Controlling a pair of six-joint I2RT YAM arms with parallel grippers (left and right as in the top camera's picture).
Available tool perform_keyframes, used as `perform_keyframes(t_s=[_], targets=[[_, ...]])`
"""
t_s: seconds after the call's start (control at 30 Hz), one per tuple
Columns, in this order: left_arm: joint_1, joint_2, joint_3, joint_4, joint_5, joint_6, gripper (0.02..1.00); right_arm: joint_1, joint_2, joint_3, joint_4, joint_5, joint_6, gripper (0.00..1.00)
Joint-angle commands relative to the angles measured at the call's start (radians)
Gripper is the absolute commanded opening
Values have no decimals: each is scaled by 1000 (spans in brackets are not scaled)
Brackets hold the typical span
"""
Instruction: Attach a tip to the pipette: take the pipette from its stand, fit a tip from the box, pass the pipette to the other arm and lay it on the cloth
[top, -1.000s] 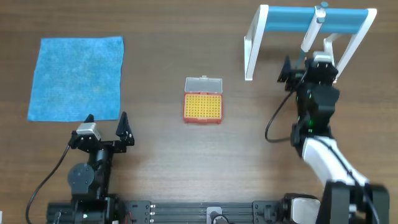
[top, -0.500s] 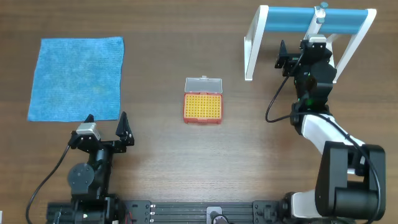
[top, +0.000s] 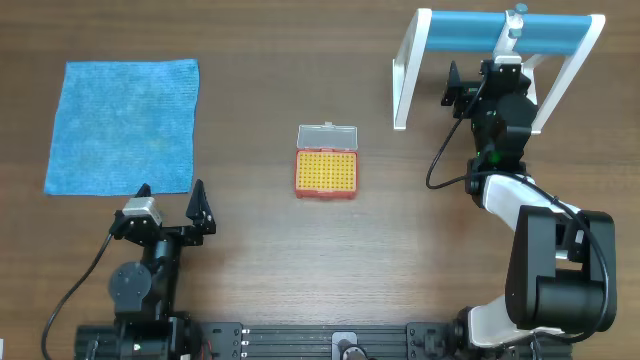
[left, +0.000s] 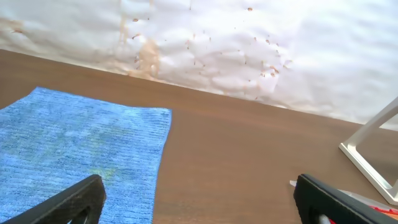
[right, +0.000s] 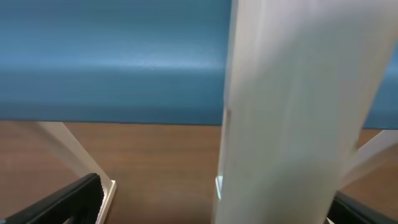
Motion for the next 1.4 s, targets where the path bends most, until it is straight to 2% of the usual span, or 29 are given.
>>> perform_keyframes(t_s=[0.03,0.07,0.1,0.13,0.17,0.27,0.93,1.4], targets=[[-4,-5,-4,-3,-11,-2,982,-6,12,23,8,-14,-14,969],[-4,-5,-4,-3,-11,-2,982,-6,12,23,8,-14,-14,910],[-4,-5,-4,-3,-11,-2,982,-6,12,23,8,-14,-14,737],[-4,-5,-4,-3,-11,-2,980,-6,12,23,9,-14,-14,382],[-4,-5,-4,-3,-11,-2,982,-6,12,23,8,-14,-14,222],[-4,-5,-4,-3,-11,-2,982,-6,12,23,9,-14,-14,75],[-4,-5,-4,-3,-11,-2,982,-6,-53,23,28,-14,-14,75],[-4,-5,-4,-3,-11,-2,980,34,-243,23,-189,-14,-14,73]])
